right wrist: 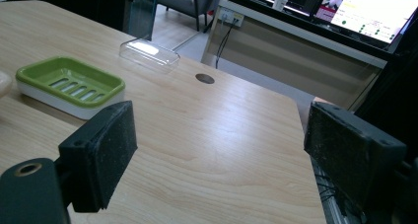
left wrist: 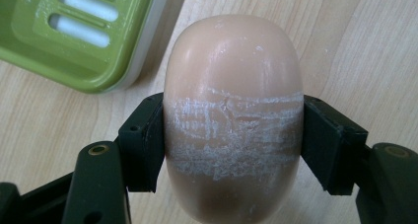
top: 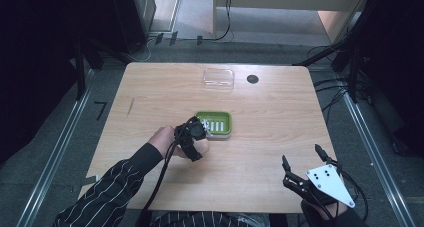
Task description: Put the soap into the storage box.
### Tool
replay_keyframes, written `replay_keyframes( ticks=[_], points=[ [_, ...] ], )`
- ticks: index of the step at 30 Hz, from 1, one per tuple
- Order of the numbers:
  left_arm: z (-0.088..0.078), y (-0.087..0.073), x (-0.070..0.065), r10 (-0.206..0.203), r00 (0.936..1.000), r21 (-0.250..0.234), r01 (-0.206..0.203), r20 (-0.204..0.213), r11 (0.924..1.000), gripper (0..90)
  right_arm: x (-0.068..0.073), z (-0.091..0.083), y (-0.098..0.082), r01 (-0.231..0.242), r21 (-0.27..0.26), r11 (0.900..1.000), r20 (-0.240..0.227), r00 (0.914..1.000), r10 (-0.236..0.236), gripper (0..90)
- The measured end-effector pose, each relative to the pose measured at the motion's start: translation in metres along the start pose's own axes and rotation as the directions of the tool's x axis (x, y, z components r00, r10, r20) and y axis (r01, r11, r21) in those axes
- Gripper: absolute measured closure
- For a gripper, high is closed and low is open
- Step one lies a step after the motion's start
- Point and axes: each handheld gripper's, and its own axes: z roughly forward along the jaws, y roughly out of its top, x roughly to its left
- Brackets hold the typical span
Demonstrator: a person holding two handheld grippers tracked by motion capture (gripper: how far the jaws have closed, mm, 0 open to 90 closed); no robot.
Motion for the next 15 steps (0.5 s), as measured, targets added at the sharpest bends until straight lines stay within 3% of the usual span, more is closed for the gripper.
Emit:
replay_keyframes(
  ticks=[15],
  points=[
    [-0.017, 0.016, 0.013, 0.057, 0.9982, -0.02, -0.057, -0.019, 0.9982, 33.7, 0.0, 0.001, 0.0, 0.002, 0.01, 1.0, -0.003, 1.0, -0.002, 13.4]
  ],
)
